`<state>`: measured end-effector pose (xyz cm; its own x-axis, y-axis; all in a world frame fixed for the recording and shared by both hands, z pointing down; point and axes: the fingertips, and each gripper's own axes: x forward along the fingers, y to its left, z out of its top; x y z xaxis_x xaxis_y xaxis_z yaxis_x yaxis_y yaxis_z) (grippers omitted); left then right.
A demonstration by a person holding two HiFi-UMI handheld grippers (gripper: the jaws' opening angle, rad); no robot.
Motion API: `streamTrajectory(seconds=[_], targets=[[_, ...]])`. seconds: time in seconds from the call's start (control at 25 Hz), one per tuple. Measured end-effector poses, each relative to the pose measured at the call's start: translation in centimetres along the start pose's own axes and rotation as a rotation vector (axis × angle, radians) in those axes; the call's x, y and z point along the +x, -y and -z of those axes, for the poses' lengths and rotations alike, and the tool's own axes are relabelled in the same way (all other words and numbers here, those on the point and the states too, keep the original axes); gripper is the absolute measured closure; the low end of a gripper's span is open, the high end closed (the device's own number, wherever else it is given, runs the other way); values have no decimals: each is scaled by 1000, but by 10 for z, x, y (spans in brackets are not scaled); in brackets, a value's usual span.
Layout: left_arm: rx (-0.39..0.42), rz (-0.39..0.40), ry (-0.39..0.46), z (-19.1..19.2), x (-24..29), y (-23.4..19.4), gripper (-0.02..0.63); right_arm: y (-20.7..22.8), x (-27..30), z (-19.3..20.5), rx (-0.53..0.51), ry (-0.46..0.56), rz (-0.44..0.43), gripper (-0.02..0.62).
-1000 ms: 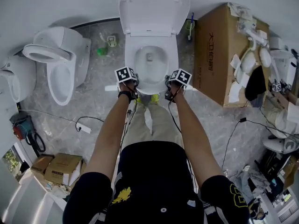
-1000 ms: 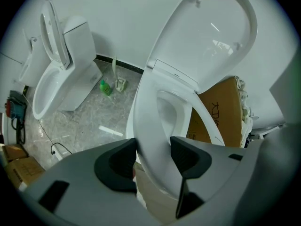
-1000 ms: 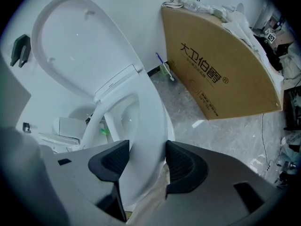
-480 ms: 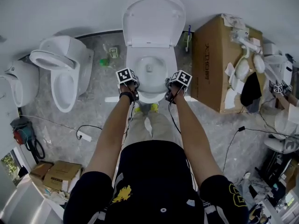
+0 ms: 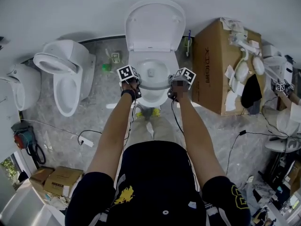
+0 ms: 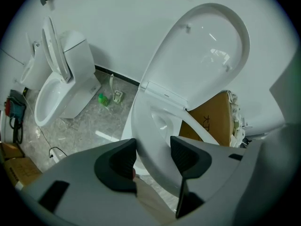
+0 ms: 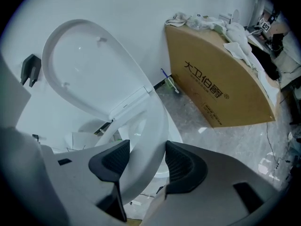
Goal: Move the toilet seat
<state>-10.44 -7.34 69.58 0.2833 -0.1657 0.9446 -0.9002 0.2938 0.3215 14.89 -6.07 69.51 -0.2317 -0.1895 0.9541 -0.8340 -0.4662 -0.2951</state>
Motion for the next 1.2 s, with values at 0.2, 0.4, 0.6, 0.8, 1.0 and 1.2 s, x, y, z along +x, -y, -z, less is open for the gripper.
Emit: streamTrajectory(seconds=[0.2,0.4,0.6,0.8,1.0,1.2], targets=[[1,10,27,-15,-9,7,362,-11,-8,-14,11,29,-17,334],[5,17,49,-32,-18,16,360,-23,-16,-31,23,54,-34,333],[18,22,47,-56,-25,28,356,-37,-24,-52,51,67,-54,326],[31,15,55,-75,-32,36,354,-50,-30,-69,70,81,-77,319],[67,16,68,-89,-36,42,353,-59,-33,-80,78,82,-100,310],[86,29,91,-106,-42,51,349,-71,-38,-95,87,86,-148,284]])
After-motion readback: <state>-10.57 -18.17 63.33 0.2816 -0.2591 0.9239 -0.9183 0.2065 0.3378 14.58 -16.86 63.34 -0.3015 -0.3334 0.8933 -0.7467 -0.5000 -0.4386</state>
